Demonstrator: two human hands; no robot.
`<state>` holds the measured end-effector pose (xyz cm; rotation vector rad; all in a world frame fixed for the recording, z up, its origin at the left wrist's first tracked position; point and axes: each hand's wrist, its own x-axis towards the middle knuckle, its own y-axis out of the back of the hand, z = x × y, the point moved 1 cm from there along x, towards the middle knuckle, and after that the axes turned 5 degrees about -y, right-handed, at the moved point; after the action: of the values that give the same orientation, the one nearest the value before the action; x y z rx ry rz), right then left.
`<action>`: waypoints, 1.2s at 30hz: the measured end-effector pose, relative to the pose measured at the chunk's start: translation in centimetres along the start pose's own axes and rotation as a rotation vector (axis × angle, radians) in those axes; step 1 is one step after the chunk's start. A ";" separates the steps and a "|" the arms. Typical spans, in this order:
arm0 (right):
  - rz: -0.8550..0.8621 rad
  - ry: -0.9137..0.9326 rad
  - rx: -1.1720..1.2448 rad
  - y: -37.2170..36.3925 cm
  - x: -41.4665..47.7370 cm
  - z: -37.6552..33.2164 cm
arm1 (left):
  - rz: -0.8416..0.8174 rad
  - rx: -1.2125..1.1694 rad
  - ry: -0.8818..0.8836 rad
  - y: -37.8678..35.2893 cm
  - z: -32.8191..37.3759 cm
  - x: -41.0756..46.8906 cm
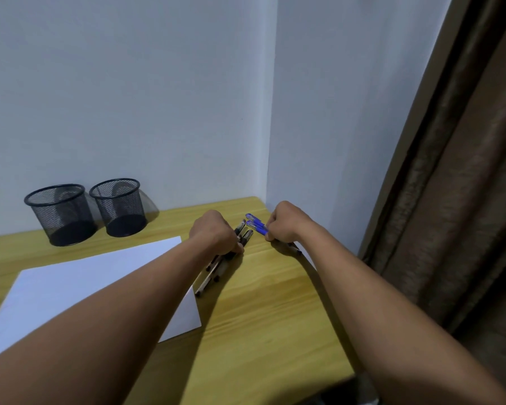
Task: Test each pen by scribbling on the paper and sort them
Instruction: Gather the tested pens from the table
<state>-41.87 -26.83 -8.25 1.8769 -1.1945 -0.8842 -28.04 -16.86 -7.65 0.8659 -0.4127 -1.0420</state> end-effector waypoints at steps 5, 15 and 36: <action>0.044 -0.014 0.061 0.2 -0.2 0.6 | -0.009 0.028 -0.113 0.0 0.1 0.0; 0.057 -0.049 0.621 1.7 -2.9 1.5 | 0.055 -0.161 -0.215 0.9 -0.1 -0.1; 0.027 0.333 0.991 1.6 -7.9 -19.2 | 0.632 -0.835 -0.448 20.7 -6.1 -3.9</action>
<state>-29.00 -15.87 4.00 2.6016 -1.5741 0.1300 -13.86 -6.22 5.21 -0.2564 -0.5187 -0.6932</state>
